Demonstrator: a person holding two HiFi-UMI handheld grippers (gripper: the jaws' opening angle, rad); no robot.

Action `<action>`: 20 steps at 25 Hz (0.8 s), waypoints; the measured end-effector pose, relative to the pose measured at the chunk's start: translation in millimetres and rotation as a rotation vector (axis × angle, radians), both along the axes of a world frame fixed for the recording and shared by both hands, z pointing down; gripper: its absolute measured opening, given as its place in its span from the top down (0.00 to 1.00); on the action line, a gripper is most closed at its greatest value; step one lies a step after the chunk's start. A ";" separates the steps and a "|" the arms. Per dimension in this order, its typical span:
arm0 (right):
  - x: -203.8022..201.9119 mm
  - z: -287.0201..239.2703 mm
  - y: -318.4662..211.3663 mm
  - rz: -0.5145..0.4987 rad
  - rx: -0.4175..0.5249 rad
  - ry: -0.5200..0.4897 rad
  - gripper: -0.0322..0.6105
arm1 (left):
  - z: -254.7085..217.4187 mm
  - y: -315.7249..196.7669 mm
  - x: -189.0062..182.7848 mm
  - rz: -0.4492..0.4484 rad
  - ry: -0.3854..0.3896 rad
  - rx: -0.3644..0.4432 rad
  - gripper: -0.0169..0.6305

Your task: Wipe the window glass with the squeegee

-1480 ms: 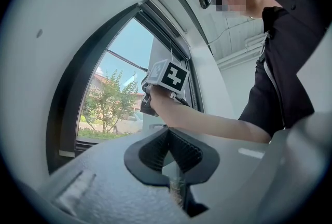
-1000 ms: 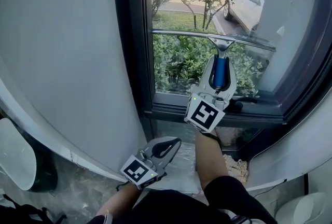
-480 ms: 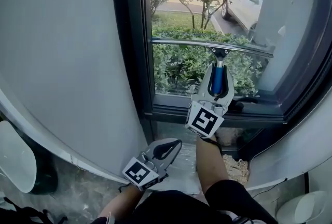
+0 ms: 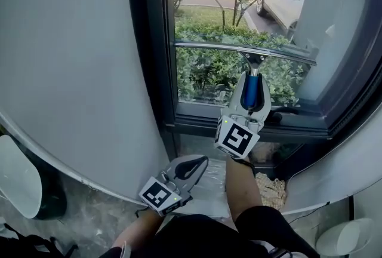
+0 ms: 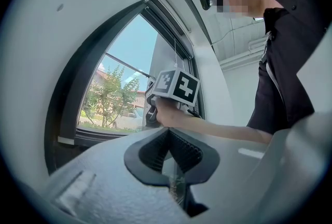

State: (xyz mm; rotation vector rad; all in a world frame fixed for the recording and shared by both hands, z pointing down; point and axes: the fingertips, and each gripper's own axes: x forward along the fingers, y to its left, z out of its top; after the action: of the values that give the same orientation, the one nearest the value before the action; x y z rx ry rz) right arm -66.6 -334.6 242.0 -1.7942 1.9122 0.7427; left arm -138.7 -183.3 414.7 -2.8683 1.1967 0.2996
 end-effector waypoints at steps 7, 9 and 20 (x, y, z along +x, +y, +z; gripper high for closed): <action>0.0 13.0 1.4 0.001 -0.025 0.010 0.74 | 2.6 -0.7 -1.9 -0.002 0.004 -0.011 0.98; 0.9 17.1 1.0 0.008 -0.026 0.018 0.74 | 3.3 0.2 -2.3 -0.002 0.004 -0.010 0.98; 1.3 27.9 3.4 0.013 -0.052 0.007 0.74 | 7.5 3.9 -1.6 0.003 -0.027 -0.007 0.98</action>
State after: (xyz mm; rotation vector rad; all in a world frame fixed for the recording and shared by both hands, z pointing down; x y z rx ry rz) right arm -65.3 -331.1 269.9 -1.8396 1.9426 0.7103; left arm -140.3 -179.5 422.2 -2.8701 1.1919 0.2572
